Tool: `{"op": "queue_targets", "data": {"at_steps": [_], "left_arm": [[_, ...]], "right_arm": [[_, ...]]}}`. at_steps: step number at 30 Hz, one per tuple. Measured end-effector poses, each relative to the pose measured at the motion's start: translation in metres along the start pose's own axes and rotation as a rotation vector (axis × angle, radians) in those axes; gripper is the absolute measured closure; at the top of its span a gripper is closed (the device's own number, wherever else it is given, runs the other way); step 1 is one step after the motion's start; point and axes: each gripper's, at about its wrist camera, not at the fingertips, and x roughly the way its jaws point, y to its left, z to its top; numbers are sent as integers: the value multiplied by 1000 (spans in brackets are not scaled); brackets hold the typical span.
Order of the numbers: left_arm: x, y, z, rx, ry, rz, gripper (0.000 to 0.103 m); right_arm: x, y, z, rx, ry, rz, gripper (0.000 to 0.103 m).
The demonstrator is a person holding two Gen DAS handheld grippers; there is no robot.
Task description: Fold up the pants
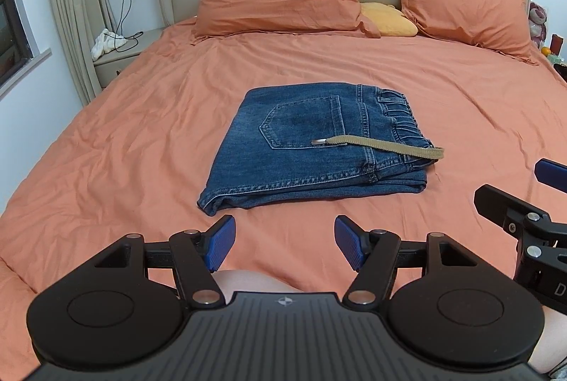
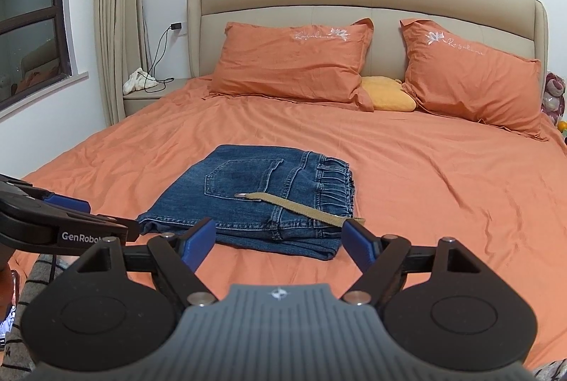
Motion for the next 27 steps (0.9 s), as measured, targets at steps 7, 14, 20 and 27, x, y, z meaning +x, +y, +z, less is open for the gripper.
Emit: {"op": "queue_targets", "data": {"at_steps": [7,14,20,27], "left_arm": [[-2,-1,0,12,2,-4,28],[-2,-2,0,12,1,-3,28],[-2,-2,0,13,1,-5,28],[-3,-3,0,23,-2,2,28]], "right_arm": [[-3,1,-1,2,-1,-1,26],[-4,-1,-1,11,5,-1,26],[-5,0,-1,8,4,-2,26],[-6,2,-1,9,1,-1,26]]}}
